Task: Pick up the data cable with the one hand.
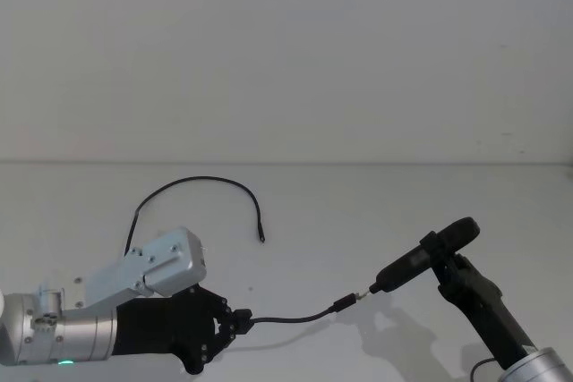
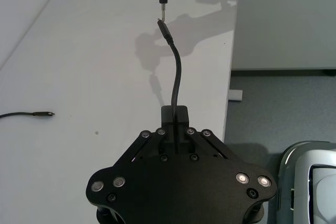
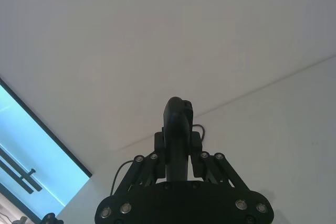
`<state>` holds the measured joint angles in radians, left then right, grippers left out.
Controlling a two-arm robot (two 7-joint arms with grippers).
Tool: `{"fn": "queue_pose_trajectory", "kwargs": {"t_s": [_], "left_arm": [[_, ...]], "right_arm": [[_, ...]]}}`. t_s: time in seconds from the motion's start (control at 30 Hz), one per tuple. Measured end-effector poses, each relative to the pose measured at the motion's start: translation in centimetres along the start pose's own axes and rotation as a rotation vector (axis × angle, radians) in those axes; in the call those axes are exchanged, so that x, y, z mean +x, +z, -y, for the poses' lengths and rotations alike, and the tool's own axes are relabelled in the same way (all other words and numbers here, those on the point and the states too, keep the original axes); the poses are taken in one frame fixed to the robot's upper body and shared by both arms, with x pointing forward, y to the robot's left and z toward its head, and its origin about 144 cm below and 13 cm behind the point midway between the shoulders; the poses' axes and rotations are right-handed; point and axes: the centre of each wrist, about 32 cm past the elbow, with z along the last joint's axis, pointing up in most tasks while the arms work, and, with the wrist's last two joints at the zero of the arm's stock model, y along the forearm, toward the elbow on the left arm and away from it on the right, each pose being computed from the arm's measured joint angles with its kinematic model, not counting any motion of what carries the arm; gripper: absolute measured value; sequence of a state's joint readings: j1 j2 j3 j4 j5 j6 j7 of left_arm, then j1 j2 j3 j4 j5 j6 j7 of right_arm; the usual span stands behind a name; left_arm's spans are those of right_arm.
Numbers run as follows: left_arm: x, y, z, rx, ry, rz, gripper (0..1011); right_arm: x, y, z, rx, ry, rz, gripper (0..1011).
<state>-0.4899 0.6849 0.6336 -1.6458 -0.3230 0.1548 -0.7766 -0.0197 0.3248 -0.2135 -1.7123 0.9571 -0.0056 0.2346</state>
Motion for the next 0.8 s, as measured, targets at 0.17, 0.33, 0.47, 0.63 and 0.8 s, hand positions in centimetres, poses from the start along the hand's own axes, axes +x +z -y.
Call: {"fn": "queue_pose_trajectory", "kwargs": {"t_s": [0.17, 0.33, 0.47, 0.63, 0.8], "left_arm": [[0.0, 0.0, 0.0, 0.0, 0.0, 0.0, 44], [0.0, 0.0, 0.0, 0.0, 0.0, 0.0, 44], [0.0, 0.0, 0.0, 0.0, 0.0, 0.0, 44], [0.0, 0.0, 0.0, 0.0, 0.0, 0.0, 44], [0.0, 0.0, 0.0, 0.0, 0.0, 0.0, 44]], "right_arm": [[-0.02, -0.04, 0.01, -0.001, 0.003, 0.002, 263], [-0.04, -0.06, 0.01, -0.001, 0.005, 0.004, 263], [-0.05, -0.07, 0.01, -0.002, 0.005, 0.005, 263], [-0.08, -0.08, 0.01, -0.001, 0.006, 0.006, 263], [-0.09, -0.08, 0.02, -0.001, 0.007, 0.007, 263]]}}
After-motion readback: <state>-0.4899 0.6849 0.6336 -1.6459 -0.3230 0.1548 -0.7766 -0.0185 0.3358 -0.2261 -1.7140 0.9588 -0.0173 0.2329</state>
